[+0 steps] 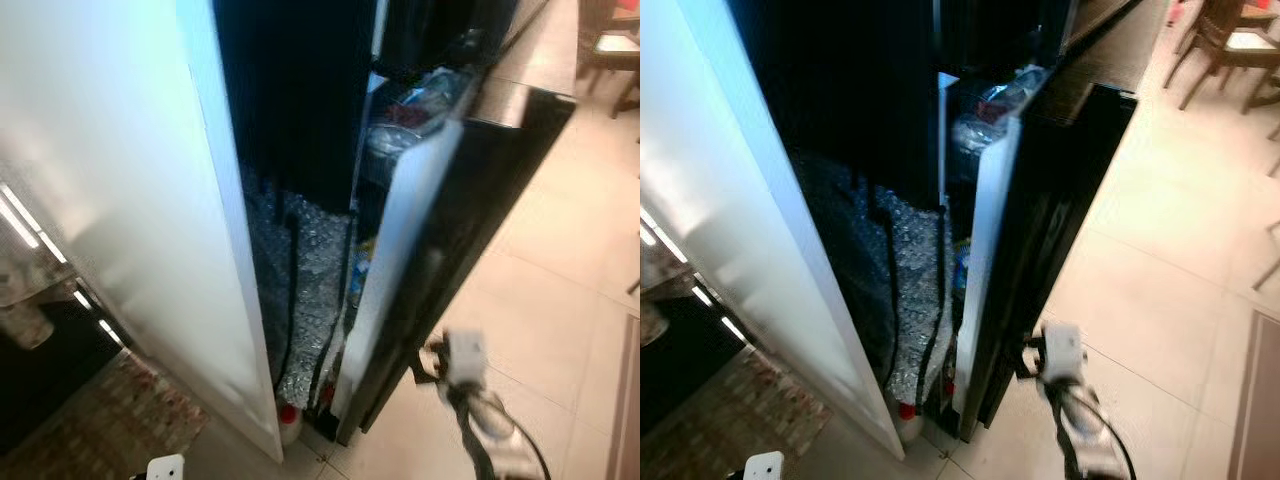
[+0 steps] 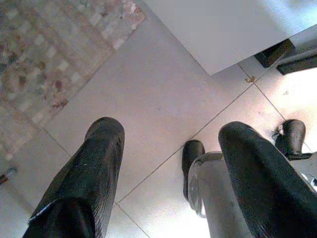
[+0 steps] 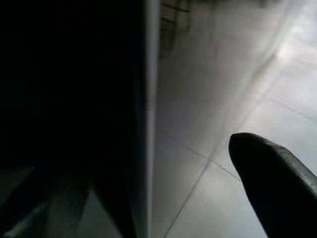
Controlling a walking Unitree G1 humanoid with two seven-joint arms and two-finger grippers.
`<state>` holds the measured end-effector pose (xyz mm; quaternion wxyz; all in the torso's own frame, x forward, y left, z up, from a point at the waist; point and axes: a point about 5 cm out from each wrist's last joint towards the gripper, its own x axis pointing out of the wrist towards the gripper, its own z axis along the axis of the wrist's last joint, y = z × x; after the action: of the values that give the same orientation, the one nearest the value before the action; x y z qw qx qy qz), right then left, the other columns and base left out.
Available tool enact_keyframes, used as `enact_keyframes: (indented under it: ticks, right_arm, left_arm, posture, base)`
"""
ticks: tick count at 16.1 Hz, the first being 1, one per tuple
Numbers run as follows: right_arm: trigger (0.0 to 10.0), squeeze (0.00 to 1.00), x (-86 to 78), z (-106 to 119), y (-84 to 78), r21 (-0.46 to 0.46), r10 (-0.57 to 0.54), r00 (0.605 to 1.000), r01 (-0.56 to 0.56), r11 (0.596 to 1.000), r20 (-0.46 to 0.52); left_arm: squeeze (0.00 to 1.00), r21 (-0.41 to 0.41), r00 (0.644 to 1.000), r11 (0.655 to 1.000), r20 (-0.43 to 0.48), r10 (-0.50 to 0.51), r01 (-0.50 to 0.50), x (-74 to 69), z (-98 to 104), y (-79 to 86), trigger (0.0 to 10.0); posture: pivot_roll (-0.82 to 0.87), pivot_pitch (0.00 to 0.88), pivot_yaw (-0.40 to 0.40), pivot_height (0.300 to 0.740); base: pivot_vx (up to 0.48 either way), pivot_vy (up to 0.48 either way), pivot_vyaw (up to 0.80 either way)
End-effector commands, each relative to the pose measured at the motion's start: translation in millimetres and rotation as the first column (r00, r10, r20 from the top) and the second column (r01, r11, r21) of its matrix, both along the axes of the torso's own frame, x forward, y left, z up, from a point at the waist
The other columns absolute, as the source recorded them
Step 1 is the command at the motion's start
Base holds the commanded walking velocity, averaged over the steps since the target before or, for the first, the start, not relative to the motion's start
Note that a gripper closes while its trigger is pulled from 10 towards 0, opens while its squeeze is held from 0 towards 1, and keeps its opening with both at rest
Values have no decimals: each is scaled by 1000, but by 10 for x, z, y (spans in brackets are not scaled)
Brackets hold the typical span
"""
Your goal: Restocking fridge
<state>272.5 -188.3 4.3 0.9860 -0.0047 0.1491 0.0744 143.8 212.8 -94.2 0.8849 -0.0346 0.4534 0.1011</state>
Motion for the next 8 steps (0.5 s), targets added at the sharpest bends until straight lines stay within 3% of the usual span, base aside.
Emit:
enact_keyframes:
  ticks: [1,5,8]
  right_arm:
    - [10000,0,60,87,-10,15,40,999,-41,999,31]
    - [10000,0,378,452,38,59,115,984,-124,991,139]
    - [10000,0,607,715,209,38,234,951,-246,968,204]
  left_arm:
    - [0,0,1000,1000,-17,-12,12,-46,-21,-19,10000]
    - [0,3,1000,1000,-7,-14,14,-15,-10,-20,10000]
    - [0,4,1000,1000,-4,-17,17,9,-2,-21,10000]
  posture:
    - [-93,60,29,740]
    - [-95,59,32,740]
    - [-105,47,32,740]
  base:
    - [0,0,0]
    - [0,0,0]
    - [0,0,0]
